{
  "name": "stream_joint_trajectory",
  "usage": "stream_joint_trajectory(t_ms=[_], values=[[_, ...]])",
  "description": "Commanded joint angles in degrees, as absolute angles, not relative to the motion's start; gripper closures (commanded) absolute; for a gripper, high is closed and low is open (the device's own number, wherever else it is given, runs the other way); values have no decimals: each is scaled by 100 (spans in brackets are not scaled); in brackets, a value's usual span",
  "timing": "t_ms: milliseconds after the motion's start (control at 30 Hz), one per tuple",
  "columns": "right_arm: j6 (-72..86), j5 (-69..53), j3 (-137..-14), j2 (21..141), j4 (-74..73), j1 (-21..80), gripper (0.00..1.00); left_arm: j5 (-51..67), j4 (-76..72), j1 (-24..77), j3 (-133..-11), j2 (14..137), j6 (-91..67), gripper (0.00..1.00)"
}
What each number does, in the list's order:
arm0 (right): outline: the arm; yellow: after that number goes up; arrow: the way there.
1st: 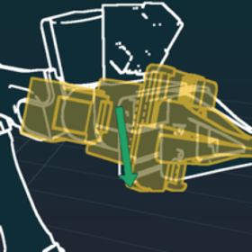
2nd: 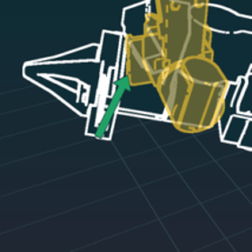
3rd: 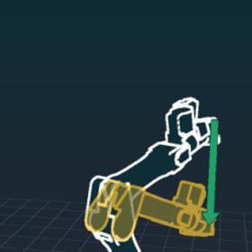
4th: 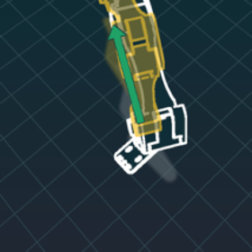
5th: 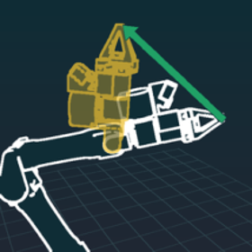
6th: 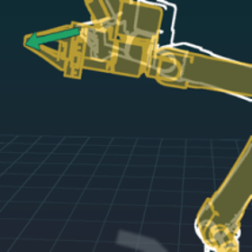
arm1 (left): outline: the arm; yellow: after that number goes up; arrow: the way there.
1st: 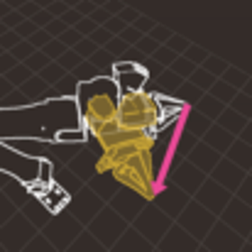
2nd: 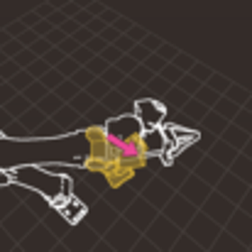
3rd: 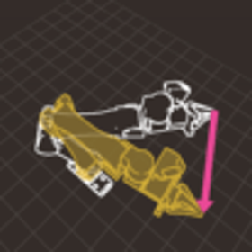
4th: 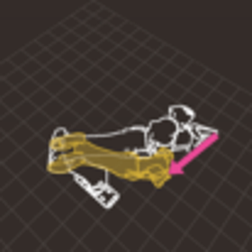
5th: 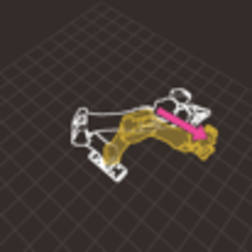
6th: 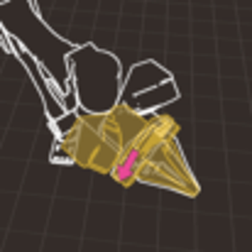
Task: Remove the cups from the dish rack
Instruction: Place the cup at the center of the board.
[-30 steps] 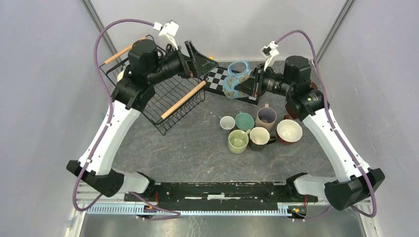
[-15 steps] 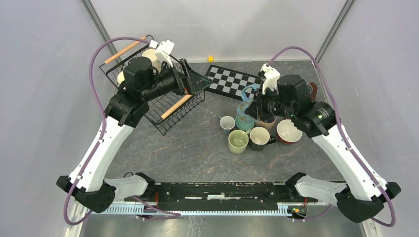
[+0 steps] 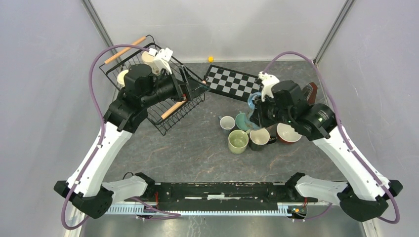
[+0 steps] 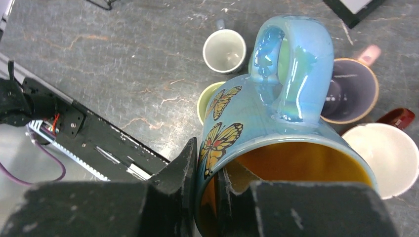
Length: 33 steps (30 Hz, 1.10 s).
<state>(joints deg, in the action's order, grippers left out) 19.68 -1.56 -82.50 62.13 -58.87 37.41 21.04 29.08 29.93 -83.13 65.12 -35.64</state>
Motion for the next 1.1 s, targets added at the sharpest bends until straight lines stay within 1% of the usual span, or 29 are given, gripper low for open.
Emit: stream_joint_trajectory(t_ms=[0, 200, 333, 433, 733, 1067], values=[[1990, 236, -8782, 6491, -5328, 4375, 100, 1617, 3194, 3016, -8576, 6241, -3488, 0], [2054, 710, -8758, 7267, -4956, 5689, 100, 515, 3785, 3020, -8906, 5954, -3353, 0], [1951, 703, -8660, 7791, -4675, 6051, 100, -202, 4002, 3019, -9104, 5661, -3309, 0], [1849, 678, -8587, 8167, -4485, 6283, 100, -507, 4084, 3023, -9184, 5452, -3287, 0], [1236, 621, -8498, 9292, -4059, 6477, 100, -652, 4163, 3018, -9250, 5275, -3266, 0], [519, 780, -8276, 9888, -3731, 6453, 100, -601, 4183, 3016, -9187, 5277, -3307, 0]])
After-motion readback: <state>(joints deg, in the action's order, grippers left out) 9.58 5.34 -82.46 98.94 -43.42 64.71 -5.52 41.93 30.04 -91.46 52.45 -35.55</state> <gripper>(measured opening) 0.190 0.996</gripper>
